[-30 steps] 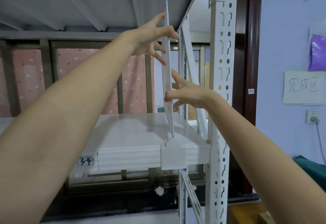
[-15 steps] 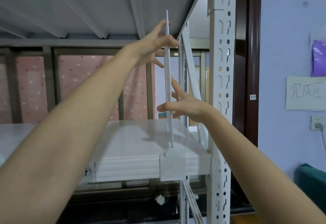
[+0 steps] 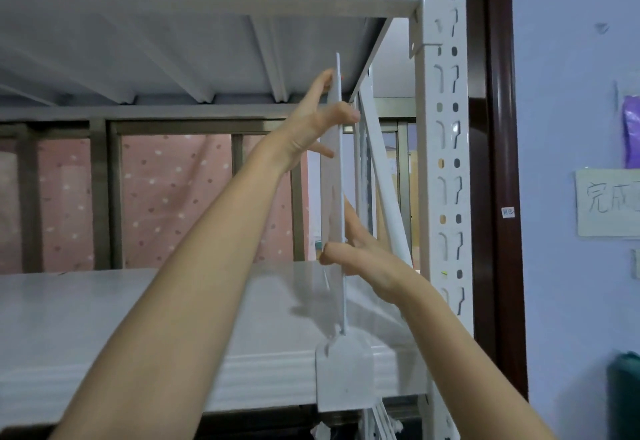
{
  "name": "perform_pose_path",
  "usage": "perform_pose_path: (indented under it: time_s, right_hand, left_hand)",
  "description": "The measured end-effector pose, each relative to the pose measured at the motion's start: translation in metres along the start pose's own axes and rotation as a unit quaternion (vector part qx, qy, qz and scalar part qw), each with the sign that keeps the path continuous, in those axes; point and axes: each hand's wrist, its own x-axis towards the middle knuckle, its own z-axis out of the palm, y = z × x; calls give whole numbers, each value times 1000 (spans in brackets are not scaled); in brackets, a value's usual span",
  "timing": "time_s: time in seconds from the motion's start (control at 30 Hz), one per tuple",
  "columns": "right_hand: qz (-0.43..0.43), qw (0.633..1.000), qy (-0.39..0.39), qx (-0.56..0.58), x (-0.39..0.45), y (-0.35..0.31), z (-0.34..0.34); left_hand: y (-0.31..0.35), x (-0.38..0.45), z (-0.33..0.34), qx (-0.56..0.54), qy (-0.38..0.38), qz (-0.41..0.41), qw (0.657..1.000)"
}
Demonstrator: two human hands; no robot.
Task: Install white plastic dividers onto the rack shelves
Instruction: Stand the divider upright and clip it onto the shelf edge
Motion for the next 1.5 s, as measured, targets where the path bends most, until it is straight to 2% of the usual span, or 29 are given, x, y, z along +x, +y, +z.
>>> perform_pose_path:
  time_s: [0.5,0.97,1.07,1.3,1.5]
  right_hand:
    - [-22,999,3,-27,5,2,7]
    - [-27,999,21,-4,-7,1,9]
    - [-29,999,17,-28,-7,-1,11]
    - [-22,999,38,-24,-12,-3,11]
    - [-22,996,35,-82,-16,1,16]
  left_hand:
    - [-18,-6,-9,-17,71,38,997]
    - [-21,2,3,-1,51,63,997]
    - [-22,0,3,-5,77,60,995]
    - [-18,1,7,23,57,82,995]
    - [-23,-5,10,29,52,93,994]
